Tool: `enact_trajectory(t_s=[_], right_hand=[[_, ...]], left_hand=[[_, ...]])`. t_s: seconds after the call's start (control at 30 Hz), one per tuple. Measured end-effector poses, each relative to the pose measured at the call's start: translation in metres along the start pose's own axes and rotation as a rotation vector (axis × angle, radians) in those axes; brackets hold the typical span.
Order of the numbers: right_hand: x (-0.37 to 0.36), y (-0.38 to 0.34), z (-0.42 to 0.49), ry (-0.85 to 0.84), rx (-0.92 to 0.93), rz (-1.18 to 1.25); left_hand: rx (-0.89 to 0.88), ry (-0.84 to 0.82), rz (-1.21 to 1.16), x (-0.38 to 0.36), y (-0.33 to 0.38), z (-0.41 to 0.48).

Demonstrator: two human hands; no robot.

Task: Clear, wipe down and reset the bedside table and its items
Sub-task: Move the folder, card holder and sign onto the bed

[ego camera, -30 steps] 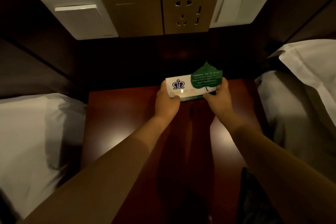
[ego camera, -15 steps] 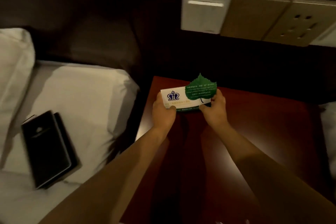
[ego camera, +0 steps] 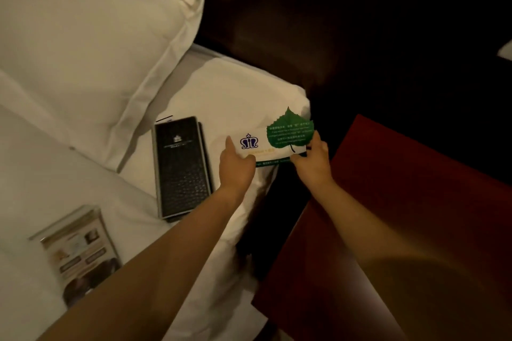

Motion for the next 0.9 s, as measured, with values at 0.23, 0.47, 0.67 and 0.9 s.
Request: enact_trajectory(t_s=[0.23, 0.47, 0.67, 0.9], right_hand=[[-0.055, -0.025, 0.03, -0.082, -0.043, -0.069], [-0.071, -0.037, 0.063, -0.092, -0.064, -0.047], [-0.076, -0.04, 0.067, -0.087, -0.035, -0.058], [-0.062, -0.038, 0.062, -0.047, -0.001, -0.099]], left_hand=[[0.081, 0.044, -0.013, 0.032, -0.005, 0.033], [0.056, 0.024, 0.047, 0.028, 0.009, 0.061], [-0.002, -0.016, 0.125, 0.023, 0.01, 0.067], [-0.127, 0.048, 0.329, 0.031, 0.018, 0.058]])
Point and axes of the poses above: each hand's wrist, its own z-axis towards the middle knuckle, its own x-axis out of the back of the hand, y = z × x, the point moved 9 cm from there along z, towards the middle knuckle, and after that the axes turned 3 degrees about -z, right-handed, at the moved point
